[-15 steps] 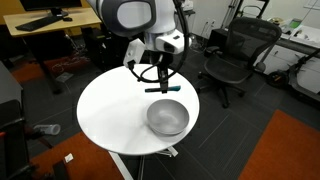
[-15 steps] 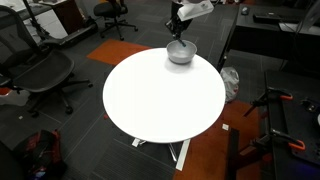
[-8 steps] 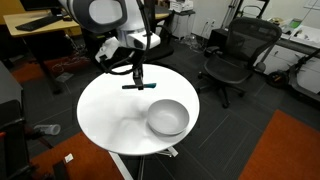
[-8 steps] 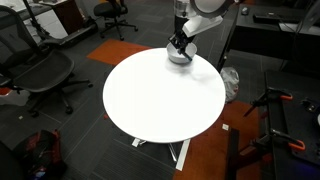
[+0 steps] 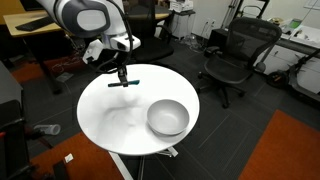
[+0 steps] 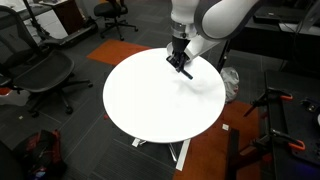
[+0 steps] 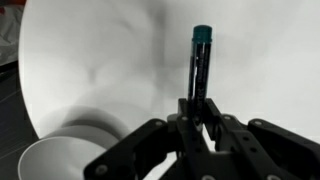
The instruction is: Take the marker from the bowl and put it on the table
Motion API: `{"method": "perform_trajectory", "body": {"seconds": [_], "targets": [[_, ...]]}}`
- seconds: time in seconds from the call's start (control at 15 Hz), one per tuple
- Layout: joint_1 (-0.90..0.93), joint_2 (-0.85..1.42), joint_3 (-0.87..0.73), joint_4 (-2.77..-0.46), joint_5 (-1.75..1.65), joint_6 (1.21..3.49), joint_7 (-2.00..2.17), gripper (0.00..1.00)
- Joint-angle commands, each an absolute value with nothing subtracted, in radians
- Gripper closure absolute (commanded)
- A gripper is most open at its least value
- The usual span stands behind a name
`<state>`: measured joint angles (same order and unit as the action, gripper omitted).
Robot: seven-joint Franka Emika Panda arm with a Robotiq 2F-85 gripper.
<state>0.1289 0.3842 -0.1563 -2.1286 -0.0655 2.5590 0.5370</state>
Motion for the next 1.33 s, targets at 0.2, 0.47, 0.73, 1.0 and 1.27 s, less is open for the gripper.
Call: {"method": "perform_trajectory", "body": {"seconds": [0.2, 0.47, 0.73, 1.0, 1.27], "targets": [[0.157, 0.351, -0.119, -2.193, -0.084, 2.607, 0.515, 0.95], [0.14, 0.342, -0.14, -2.225, -0.085, 2.626, 0.519, 0.95], [0.109, 0.364, -0.185, -2.23, -0.079, 2.636, 0.521, 0.95], [0.07, 0.392, -0.212, -2.219, -0.07, 2.629, 0.514, 0.95], [0.029, 0.443, -0.222, -2.193, -0.056, 2.626, 0.503, 0.95]]}}
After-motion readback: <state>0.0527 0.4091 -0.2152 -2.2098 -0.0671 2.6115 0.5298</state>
